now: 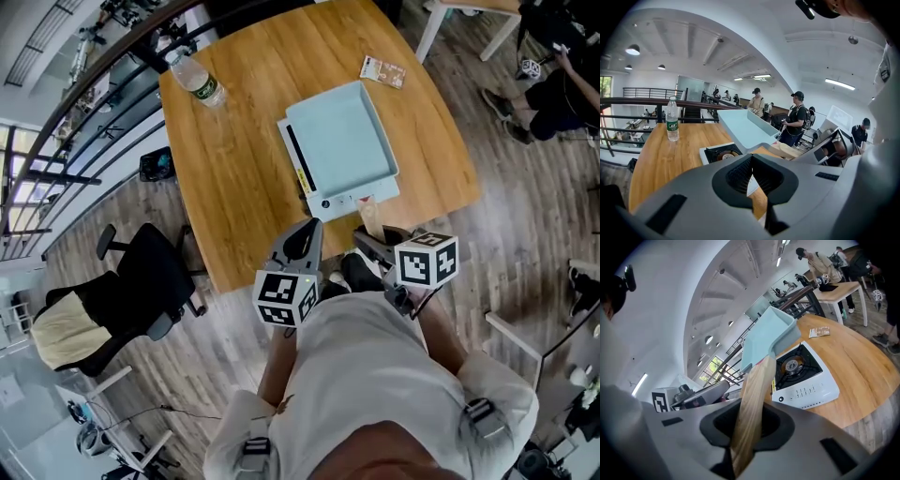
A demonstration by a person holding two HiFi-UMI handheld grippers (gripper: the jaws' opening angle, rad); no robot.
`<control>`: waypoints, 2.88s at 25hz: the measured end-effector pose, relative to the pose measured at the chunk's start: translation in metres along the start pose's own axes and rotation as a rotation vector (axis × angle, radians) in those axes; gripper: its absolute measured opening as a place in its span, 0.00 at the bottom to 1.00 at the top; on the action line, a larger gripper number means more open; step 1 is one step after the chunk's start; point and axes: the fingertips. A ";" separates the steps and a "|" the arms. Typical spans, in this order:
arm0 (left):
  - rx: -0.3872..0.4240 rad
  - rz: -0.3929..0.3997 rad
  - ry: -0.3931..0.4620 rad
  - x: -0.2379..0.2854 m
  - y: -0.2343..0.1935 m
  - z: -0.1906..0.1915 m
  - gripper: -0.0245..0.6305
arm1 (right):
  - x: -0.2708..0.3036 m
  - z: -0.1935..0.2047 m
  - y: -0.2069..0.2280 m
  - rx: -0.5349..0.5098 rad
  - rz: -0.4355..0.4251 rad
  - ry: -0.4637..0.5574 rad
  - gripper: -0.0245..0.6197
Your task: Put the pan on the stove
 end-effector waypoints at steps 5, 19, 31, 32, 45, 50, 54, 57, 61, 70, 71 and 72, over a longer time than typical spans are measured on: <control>-0.026 -0.027 -0.011 0.011 -0.011 0.001 0.07 | 0.015 -0.005 0.012 -0.004 -0.010 -0.029 0.15; -0.067 -0.015 -0.056 0.027 -0.038 0.019 0.07 | 0.054 0.000 0.029 0.046 -0.030 -0.077 0.15; -0.083 0.010 -0.113 0.044 -0.063 0.037 0.07 | 0.084 0.005 0.042 0.076 -0.012 -0.103 0.15; -0.084 0.013 -0.118 0.045 -0.064 0.039 0.07 | 0.086 0.006 0.044 0.078 -0.013 -0.108 0.15; -0.095 0.036 -0.152 0.056 -0.070 0.046 0.07 | 0.110 0.014 0.062 0.107 0.005 -0.151 0.15; -0.101 0.045 -0.166 0.060 -0.072 0.048 0.07 | 0.117 0.013 0.068 0.123 0.007 -0.157 0.15; -0.105 0.051 -0.176 0.063 -0.074 0.049 0.07 | 0.123 0.013 0.072 0.126 0.014 -0.169 0.15; -0.105 0.055 -0.184 0.066 -0.075 0.050 0.07 | 0.126 0.013 0.075 0.139 0.013 -0.174 0.15; -0.110 0.060 -0.190 0.070 -0.078 0.049 0.07 | 0.130 0.011 0.080 0.143 0.016 -0.182 0.15; -0.125 0.072 -0.199 0.075 -0.082 0.050 0.07 | 0.137 0.009 0.083 0.177 -0.006 -0.188 0.15; -0.127 0.073 -0.200 0.075 -0.083 0.050 0.07 | 0.138 0.009 0.084 0.175 -0.007 -0.187 0.15; -0.129 0.073 -0.202 0.075 -0.084 0.051 0.07 | 0.140 0.009 0.084 0.170 -0.008 -0.185 0.15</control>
Point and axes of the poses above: the fingertips, and each gripper's own axes: x forward along the fingers, y to its right, z out of its underside, and after that the axes turned 15 degrees about z, right-handed
